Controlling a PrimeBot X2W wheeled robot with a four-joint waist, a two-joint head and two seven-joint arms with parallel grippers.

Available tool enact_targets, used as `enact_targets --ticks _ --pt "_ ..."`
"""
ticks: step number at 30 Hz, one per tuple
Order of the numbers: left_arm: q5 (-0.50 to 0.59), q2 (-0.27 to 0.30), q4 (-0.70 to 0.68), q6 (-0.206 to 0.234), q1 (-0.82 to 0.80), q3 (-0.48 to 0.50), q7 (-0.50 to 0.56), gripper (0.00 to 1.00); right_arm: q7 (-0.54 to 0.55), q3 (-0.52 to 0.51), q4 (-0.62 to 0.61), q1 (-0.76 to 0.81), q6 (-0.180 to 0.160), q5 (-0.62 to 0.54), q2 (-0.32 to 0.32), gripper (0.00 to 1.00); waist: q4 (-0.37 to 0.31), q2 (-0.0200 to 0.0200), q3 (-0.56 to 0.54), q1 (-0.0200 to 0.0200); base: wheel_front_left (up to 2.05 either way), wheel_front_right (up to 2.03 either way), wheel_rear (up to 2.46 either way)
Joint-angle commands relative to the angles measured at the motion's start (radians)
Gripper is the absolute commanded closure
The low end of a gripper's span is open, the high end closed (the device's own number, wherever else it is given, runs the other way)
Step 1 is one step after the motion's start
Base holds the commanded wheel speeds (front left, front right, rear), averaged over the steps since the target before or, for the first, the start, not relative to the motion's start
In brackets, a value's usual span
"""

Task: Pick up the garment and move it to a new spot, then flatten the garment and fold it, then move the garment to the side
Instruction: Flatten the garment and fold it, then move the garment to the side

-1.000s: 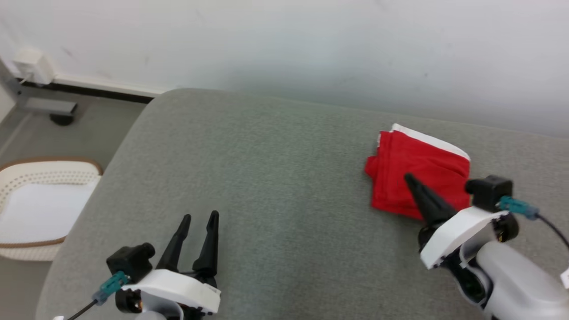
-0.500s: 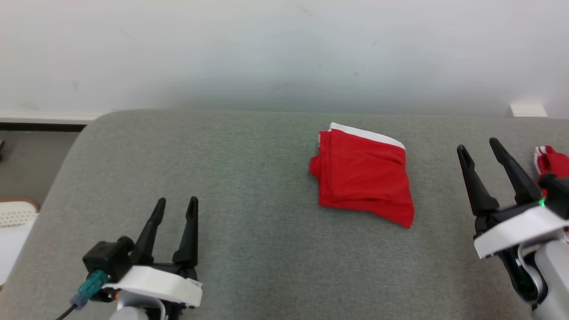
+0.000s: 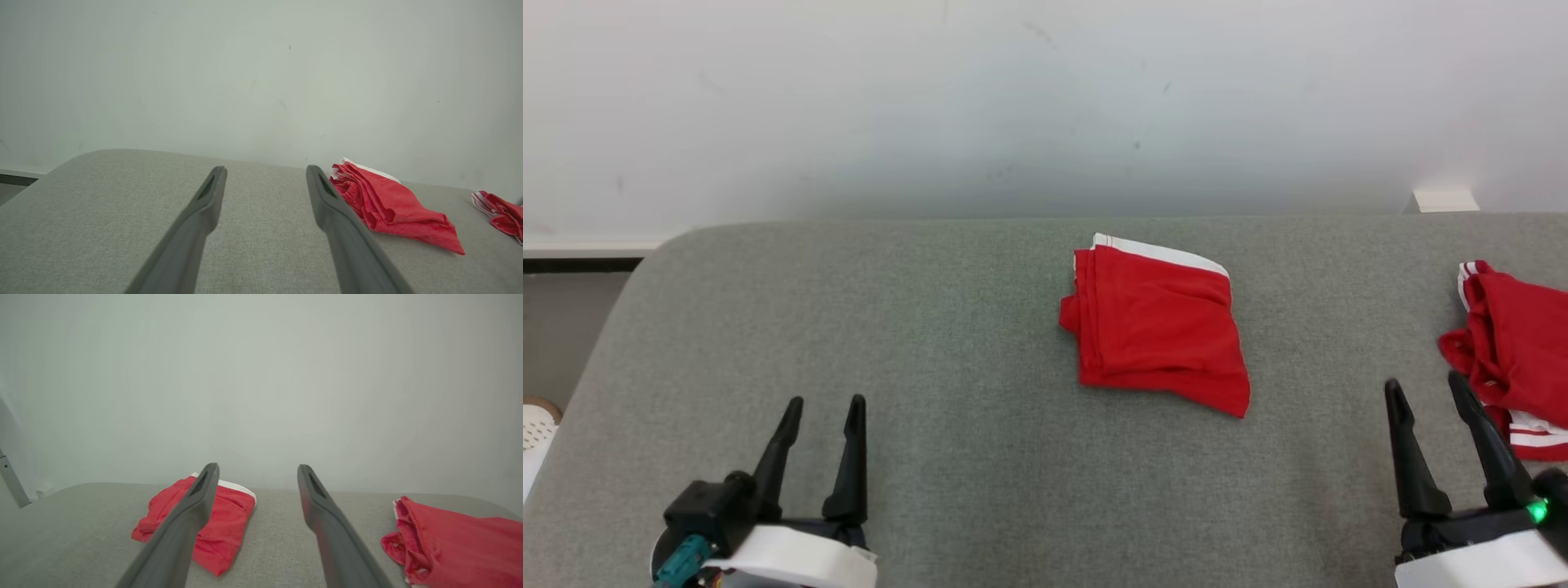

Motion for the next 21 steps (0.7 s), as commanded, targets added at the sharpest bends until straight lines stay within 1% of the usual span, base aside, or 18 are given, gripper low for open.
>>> enact_targets --ticks 1,5,14,18,21 --pt "0.020 -0.001 0.000 -0.005 0.017 0.006 0.001 0.00 -0.002 -0.016 -0.009 0.023 0.000 -0.011 0.009 0.00 0.001 -0.0001 -0.007 0.0000 0.00 0.00 0.00" --pt "0.030 -0.010 0.007 -0.006 0.032 0.011 0.001 0.00 -0.002 -0.037 -0.016 0.064 0.000 -0.023 0.035 0.00 0.001 -0.0001 -0.020 0.0000 0.00 0.00 0.00" --pt "0.035 -0.020 0.006 -0.007 0.036 0.000 0.001 0.00 -0.002 -0.028 0.007 0.065 0.000 -0.029 0.028 0.00 0.009 -0.0001 -0.035 0.0000 0.00 0.00 0.00" --pt "0.031 -0.021 -0.003 -0.005 0.028 -0.009 0.001 0.00 -0.001 -0.014 0.040 0.038 0.000 0.010 0.028 0.00 0.016 -0.0001 -0.024 0.0000 0.00 0.00 0.00" --pt "0.025 -0.021 -0.006 -0.005 0.016 -0.021 0.001 0.00 0.031 0.006 0.093 -0.025 0.000 0.061 0.019 0.00 0.029 -0.0001 -0.009 0.0000 0.00 0.00 0.00"
